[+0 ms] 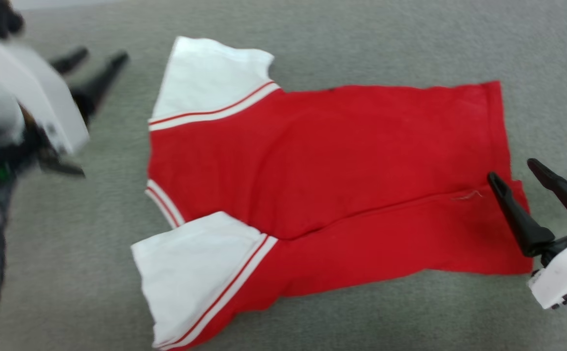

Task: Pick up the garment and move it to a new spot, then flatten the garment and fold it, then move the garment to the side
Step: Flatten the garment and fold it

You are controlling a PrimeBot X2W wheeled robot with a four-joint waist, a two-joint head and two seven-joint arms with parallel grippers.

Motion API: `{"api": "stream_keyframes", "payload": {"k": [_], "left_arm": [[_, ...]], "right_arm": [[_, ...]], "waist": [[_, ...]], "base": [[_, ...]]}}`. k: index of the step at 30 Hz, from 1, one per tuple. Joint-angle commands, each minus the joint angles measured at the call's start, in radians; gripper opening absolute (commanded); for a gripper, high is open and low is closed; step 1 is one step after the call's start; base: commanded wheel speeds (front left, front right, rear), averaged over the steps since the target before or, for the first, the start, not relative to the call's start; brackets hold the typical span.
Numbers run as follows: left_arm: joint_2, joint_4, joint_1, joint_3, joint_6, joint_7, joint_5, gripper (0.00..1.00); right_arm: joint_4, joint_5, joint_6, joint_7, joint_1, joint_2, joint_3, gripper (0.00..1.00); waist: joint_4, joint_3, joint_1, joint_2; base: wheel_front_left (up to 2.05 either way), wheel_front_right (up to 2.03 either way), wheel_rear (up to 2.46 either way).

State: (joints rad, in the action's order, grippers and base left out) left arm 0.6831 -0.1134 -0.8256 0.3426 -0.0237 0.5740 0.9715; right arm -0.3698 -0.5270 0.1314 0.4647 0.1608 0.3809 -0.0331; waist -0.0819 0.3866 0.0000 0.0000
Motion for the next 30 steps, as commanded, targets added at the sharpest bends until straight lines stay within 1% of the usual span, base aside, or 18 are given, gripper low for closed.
{"api": "stream_keyframes", "payload": {"k": [1, 6, 7, 8, 10, 13, 16, 23, 27, 30], "left_arm": [[-0.005, -0.028, -0.027, 0.003, 0.009, 0.005, -0.005, 1.00], [-0.036, -0.252, -0.202, 0.069, 0.073, 0.061, -0.050, 1.00], [-0.044, -0.328, -0.264, 0.096, 0.096, 0.090, -0.064, 1.00], [-0.044, -0.328, -0.264, 0.096, 0.096, 0.090, -0.064, 1.00], [-0.060, -0.398, -0.319, 0.111, 0.108, 0.114, -0.066, 1.00], [-0.064, -0.495, -0.382, 0.139, 0.124, 0.153, -0.080, 1.00], [-0.076, -0.573, -0.427, 0.152, 0.139, 0.192, -0.062, 1.00], [-0.085, -0.685, -0.469, 0.174, 0.152, 0.269, -0.018, 1.00], [-0.097, -0.713, -0.473, 0.183, 0.155, 0.305, 0.017, 1.00], [-0.117, -0.714, -0.469, 0.189, 0.155, 0.345, 0.056, 1.00]], "right_arm": [[0.004, 0.009, -0.002, -0.008, 0.013, -0.004, -0.003, 1.00], [0.026, 0.009, -0.002, -0.033, 0.036, -0.014, -0.023, 1.00], [0.029, 0.007, -0.002, -0.040, 0.049, -0.016, -0.033, 1.00], [0.029, 0.007, -0.002, -0.040, 0.049, -0.016, -0.033, 1.00], [0.036, 0.006, -0.002, -0.046, 0.056, -0.019, -0.042, 1.00], [0.044, 0.003, -0.002, -0.056, 0.077, -0.022, -0.058, 1.00], [0.049, 0.007, -0.002, -0.063, 0.088, -0.027, -0.068, 1.00], [0.056, 0.012, -0.002, -0.070, 0.098, -0.032, -0.070, 1.00], [0.059, 0.013, -0.002, -0.071, 0.100, -0.034, -0.069, 1.00], [0.061, 0.013, -0.002, -0.068, 0.101, -0.034, -0.070, 1.00]], "waist": [[-0.048, 0.038, 0.0000, 0.0000], [-0.095, 0.078, 0.0000, 0.0000], [-0.110, 0.100, 0.0000, 0.0000], [-0.110, 0.100, 0.0000, 0.0000], [-0.124, 0.120, 0.0000, 0.0000], [-0.144, 0.146, 0.0000, 0.0000], [-0.160, 0.168, 0.0000, 0.0000], [-0.174, 0.196, 0.0000, 0.0000], [-0.172, 0.201, 0.0000, 0.0000], [-0.168, 0.202, 0.0000, 0.0000]], "base": [[0.00, 0.00, 0.00], [0.00, 0.00, 0.00], [0.00, 0.00, 0.00], [0.00, 0.00, 0.00], [0.00, 0.00, 0.00], [0.00, 0.00, 0.00], [0.00, 0.00, 0.00], [0.00, 0.00, 0.00], [0.00, 0.00, 0.00], [0.00, 0.00, 0.00]]}}
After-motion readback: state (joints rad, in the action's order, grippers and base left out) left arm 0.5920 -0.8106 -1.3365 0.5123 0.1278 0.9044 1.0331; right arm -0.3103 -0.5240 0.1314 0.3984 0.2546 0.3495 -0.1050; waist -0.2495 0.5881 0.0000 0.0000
